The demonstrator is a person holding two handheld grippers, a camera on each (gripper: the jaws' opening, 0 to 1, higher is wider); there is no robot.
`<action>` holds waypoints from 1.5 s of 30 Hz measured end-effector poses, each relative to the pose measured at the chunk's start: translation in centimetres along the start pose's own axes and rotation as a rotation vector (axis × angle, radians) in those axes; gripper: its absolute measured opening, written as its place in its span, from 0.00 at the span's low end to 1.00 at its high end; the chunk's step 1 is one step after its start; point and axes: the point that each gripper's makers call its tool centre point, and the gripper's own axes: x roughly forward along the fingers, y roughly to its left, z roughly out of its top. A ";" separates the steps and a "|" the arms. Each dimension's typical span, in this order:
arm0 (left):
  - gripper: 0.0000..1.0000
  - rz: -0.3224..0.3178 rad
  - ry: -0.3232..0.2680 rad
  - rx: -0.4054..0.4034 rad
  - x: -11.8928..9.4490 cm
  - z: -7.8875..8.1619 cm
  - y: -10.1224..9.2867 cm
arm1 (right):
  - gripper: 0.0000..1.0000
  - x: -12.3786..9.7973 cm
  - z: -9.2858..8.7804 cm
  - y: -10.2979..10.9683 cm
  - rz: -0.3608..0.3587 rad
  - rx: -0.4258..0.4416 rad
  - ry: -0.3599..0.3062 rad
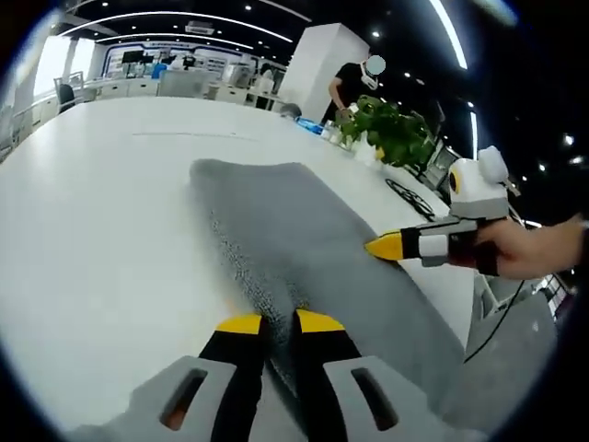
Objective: Fold the towel on the table until its edges align and the towel forms a compact rectangular stack.
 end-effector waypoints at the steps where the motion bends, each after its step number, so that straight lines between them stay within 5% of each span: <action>1: 0.12 0.001 0.002 0.006 0.0 0.0 -0.1 | 0.08 -0.1 -0.1 0.0 0.000 0.008 -0.002; 5: 0.12 -0.001 0.003 -0.007 0.1 0.0 0.0 | 0.08 0.1 0.2 -0.3 0.011 0.019 0.002; 9: 0.14 -0.005 -0.007 -0.038 -0.1 0.1 0.2 | 0.08 -0.2 0.2 0.3 0.017 -0.063 0.014; 15: 0.29 0.032 0.003 0.016 -1.1 0.9 0.3 | 0.13 -0.8 0.3 -0.2 0.016 -0.045 0.009; 24: 0.37 -0.007 -0.005 0.089 -2.8 1.6 -1.5 | 0.18 -2.7 0.6 -1.0 0.027 -0.079 -0.012; 40: 0.40 -0.207 0.103 0.476 -4.3 -2.4 -8.9 | 0.19 -5.8 -1.8 3.0 0.197 -0.141 0.001; 45: 0.41 -0.290 0.143 0.585 -4.9 -3.7 -11.3 | 0.19 -6.5 -3.0 4.3 0.237 -0.221 0.018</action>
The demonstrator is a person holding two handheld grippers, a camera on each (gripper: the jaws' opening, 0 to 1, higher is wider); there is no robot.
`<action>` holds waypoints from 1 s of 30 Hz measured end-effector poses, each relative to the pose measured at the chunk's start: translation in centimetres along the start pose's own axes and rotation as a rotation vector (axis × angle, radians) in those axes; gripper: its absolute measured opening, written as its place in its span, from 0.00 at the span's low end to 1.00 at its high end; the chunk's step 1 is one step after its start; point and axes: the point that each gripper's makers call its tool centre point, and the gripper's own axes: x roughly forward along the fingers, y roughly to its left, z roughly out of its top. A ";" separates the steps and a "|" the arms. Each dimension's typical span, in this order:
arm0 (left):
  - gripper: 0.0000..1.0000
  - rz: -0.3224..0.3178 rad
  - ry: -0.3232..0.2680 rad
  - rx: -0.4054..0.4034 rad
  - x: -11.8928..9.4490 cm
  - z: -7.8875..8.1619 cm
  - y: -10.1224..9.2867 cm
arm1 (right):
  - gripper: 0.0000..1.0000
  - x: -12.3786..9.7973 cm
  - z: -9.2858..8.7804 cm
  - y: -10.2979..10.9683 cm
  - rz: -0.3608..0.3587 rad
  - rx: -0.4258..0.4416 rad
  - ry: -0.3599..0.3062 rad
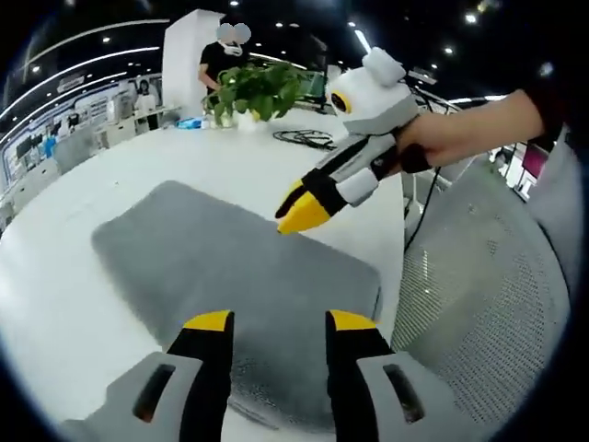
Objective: Fold the towel on the table until its edges align and the towel forms a compact rectangular stack.
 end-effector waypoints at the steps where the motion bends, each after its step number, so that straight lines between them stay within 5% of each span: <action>1: 0.41 -0.025 0.011 0.012 0.1 -0.3 -0.2 | 0.19 -0.1 -0.3 0.4 0.010 -0.007 0.005; 7: 0.40 -0.052 0.055 0.061 0.7 -1.3 -1.9 | 0.30 -0.4 -1.3 2.8 0.097 -0.050 0.026; 13: 0.27 -0.103 0.087 0.123 0.7 -1.4 -3.3 | 0.27 -0.7 -2.3 5.4 0.194 -0.102 0.042; 19: 0.27 -0.143 0.110 0.178 0.6 -1.4 -4.8 | 0.27 -1.1 -4.5 7.5 0.251 -0.220 0.109; 25: 0.40 -0.137 0.160 0.220 1.6 -3.1 -4.5 | 0.28 -0.9 -7.1 8.2 0.256 -0.347 0.195; 30: 0.40 -0.127 0.174 0.202 2.2 -3.9 -3.8 | 0.30 -0.6 -7.2 8.5 0.228 -0.356 0.193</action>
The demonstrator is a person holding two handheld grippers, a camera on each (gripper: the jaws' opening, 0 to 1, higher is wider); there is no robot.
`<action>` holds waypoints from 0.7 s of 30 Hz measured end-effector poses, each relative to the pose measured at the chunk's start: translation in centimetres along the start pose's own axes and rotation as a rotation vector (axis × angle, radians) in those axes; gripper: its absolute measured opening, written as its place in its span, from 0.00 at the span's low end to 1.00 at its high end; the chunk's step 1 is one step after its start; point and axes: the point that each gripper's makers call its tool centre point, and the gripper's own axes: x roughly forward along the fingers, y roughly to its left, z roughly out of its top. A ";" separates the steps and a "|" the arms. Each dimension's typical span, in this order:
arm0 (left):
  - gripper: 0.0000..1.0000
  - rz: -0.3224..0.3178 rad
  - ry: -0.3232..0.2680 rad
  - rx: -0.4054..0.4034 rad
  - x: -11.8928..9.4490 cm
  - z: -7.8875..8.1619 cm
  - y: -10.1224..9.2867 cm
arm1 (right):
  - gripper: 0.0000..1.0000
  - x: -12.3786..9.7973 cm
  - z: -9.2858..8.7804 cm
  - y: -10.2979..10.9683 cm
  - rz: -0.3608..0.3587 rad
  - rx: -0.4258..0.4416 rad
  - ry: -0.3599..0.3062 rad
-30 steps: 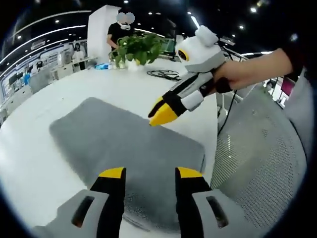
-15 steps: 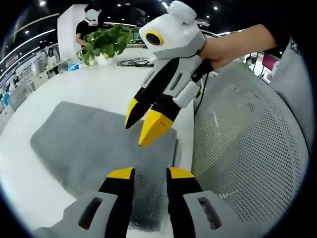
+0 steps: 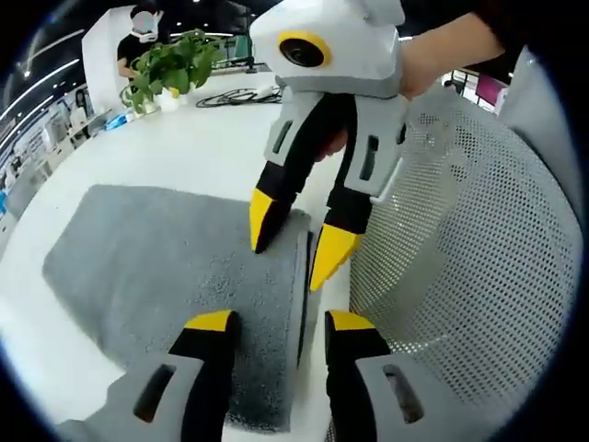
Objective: Fold the towel on the table until its edges align and the towel forms a compact rectangular stack.
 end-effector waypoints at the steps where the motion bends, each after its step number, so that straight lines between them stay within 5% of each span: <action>1: 0.39 0.001 0.004 -0.006 0.1 0.2 -0.4 | 0.30 0.0 0.0 0.0 -0.006 -0.020 0.005; 13: 0.32 0.032 0.033 0.077 0.2 -0.3 0.3 | 0.35 0.3 -0.6 0.9 -0.020 -0.208 0.073; 21: 0.25 0.059 0.051 0.064 0.1 0.0 0.8 | 0.21 0.5 -0.8 -0.6 -0.076 -0.243 0.077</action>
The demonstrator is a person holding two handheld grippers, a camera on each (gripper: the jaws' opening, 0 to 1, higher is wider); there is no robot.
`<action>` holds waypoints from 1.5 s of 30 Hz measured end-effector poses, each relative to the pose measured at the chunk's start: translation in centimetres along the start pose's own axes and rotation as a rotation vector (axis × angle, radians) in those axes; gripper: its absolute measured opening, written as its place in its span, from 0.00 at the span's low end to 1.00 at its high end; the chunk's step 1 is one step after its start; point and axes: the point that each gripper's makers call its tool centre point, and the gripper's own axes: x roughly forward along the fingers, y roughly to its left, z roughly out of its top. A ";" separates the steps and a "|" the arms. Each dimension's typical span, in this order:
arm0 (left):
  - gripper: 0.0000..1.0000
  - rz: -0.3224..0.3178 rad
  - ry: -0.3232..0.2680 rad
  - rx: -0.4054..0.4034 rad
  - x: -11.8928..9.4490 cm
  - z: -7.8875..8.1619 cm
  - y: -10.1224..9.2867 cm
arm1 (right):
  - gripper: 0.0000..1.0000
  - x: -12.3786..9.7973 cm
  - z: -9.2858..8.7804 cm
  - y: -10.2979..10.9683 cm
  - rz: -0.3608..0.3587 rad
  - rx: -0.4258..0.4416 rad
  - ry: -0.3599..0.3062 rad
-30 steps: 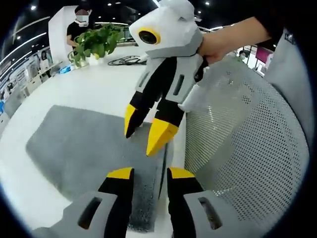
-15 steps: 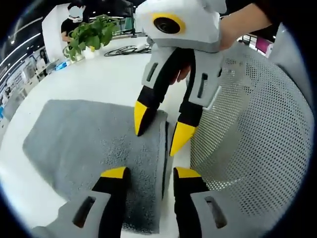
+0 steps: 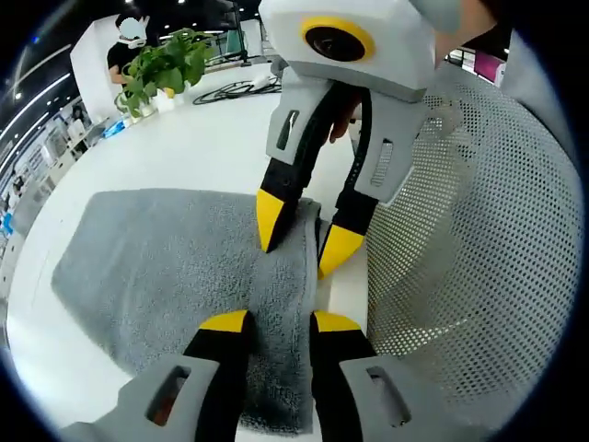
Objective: Fold the towel on the table until its edges align and the towel forms a compact rectangular stack.
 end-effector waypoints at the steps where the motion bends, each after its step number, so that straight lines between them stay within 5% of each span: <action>1: 0.24 0.001 0.001 -0.004 0.0 0.1 0.0 | 0.21 0.0 0.0 0.1 -0.003 -0.008 0.003; 3: 0.22 0.003 0.000 -0.009 -0.2 0.2 0.1 | 0.20 -0.1 0.0 0.1 -0.014 -0.002 0.001; 10: 0.11 -0.013 -0.018 -0.117 0.0 0.1 1.3 | 0.12 0.1 0.2 -0.9 -0.034 0.278 -0.058; 15: 0.10 -0.070 -0.032 -0.200 -0.1 0.2 1.4 | 0.14 0.0 0.4 -0.8 -0.002 0.265 -0.049; 20: 0.10 -0.152 -0.067 -0.465 -0.1 0.1 1.9 | 0.16 -0.3 0.6 -0.6 -0.006 0.252 -0.049; 25: 0.10 -0.176 -0.050 -0.466 -0.3 0.6 1.6 | 0.19 -1.1 0.4 -0.5 -0.055 0.127 -0.004; 28: 0.10 -0.199 -0.070 -0.573 -0.6 0.9 1.6 | 0.21 -1.7 0.7 -0.6 -0.119 -0.011 -0.001; 36: 0.07 -0.237 -0.132 -0.706 -1.3 1.3 1.9 | 0.27 -1.8 0.6 -0.8 -0.197 -0.090 0.005; 45: 0.07 -0.223 -0.118 -0.655 -1.3 0.9 1.6 | 0.25 -1.3 0.0 -0.5 -0.195 -0.222 0.073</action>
